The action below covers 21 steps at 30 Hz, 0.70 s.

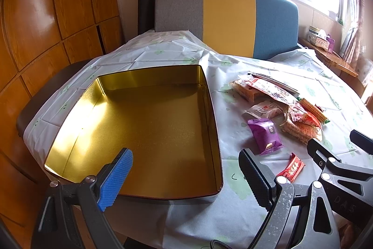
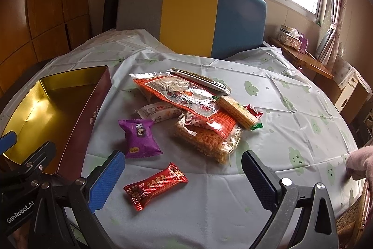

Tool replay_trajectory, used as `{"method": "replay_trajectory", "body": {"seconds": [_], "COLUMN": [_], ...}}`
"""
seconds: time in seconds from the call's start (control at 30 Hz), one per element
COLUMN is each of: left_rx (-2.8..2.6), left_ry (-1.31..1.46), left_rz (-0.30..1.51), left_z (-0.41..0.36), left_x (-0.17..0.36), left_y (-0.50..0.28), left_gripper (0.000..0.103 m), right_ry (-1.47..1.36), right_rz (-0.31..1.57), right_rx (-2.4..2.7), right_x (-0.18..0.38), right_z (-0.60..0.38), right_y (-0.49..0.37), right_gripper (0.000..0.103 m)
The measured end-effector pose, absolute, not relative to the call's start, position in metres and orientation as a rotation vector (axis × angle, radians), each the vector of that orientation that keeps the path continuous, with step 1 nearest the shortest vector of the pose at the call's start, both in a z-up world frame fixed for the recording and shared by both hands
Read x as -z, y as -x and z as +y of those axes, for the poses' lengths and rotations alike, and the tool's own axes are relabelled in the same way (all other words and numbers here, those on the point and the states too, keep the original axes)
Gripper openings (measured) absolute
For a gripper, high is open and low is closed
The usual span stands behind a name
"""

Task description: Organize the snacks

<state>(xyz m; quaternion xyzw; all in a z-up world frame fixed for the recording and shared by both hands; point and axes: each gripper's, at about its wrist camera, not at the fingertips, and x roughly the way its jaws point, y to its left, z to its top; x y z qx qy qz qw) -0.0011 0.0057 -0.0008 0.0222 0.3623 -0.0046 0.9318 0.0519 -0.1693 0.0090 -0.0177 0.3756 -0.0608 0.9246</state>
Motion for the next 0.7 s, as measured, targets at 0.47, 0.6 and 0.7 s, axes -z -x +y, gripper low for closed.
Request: {"method": "replay_trajectory", "body": {"seconds": [0.47, 0.6, 0.7], "left_rx": [0.015, 0.016, 0.017], "left_ry": [-0.050, -0.051, -0.054], "left_rz": [0.744, 0.744, 0.744], "left_z": [0.0039, 0.0036, 0.0025], "left_x": [-0.0007, -0.0006, -0.0009], "left_y": [0.0026, 0.0027, 0.0030], "left_gripper": [0.093, 0.093, 0.093], "right_ry": [0.027, 0.025, 0.024], "right_rz": [0.762, 0.758, 0.756], "right_rx": [0.134, 0.137, 0.139], "right_x": [-0.0105, -0.0120, -0.0125], "right_z": [-0.1750, -0.1768, -0.1779], "right_y": [-0.0515, -0.0512, -0.0516], "right_gripper": [0.101, 0.101, 0.101]}}
